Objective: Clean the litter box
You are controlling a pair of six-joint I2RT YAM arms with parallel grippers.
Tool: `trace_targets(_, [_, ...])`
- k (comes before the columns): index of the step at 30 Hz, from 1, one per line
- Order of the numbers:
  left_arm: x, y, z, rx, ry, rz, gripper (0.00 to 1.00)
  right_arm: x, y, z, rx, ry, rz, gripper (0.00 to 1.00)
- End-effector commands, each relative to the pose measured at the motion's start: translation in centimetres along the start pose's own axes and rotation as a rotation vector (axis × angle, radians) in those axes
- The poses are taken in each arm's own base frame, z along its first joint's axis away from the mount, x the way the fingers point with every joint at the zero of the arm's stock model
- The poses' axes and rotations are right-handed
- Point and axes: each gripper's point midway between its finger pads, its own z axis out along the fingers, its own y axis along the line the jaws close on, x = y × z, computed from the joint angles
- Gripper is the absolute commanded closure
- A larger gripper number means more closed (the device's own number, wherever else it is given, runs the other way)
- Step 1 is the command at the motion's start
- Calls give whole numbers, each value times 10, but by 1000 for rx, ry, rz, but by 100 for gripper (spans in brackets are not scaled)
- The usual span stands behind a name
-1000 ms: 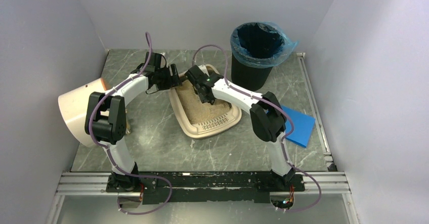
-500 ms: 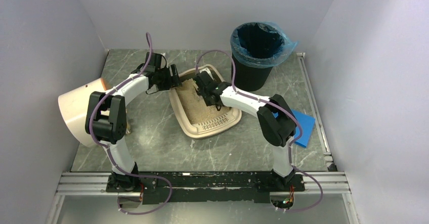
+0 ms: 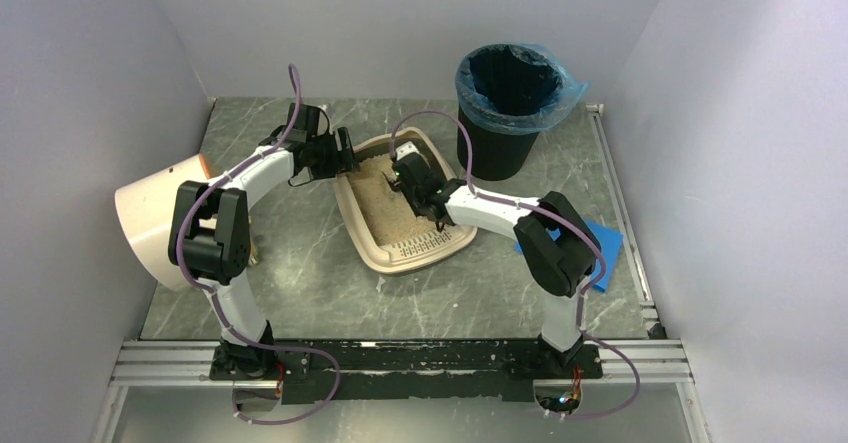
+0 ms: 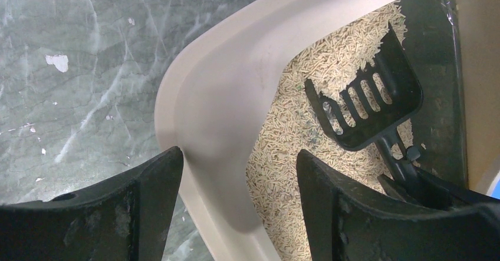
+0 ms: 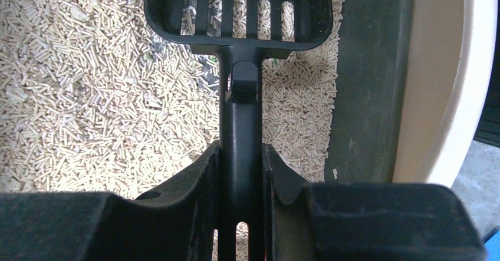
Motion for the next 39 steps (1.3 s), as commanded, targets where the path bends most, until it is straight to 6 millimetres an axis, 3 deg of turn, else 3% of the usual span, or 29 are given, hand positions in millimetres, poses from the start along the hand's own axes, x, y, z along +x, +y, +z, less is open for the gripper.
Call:
trace_targets(1, [-13, -8, -4, 33, -14, 6, 25, -24, -3, -9, -14, -121, -2, 100])
trace_targets(20, [-11, -8, -6, 31, -13, 6, 25, -30, -5, -23, -31, -253, -39, 100])
trace_targets(25, [-14, -10, -10, 36, -20, -1, 25, -36, -1, -39, -58, -292, -50, 100])
trace_targets(31, [-23, -28, -27, 96, -57, -32, 23, -38, -3, -71, -75, -350, -55, 100])
trace_targets(39, [-38, -50, -50, 172, -92, -50, 19, -18, -13, -105, -73, -401, 7, 100])
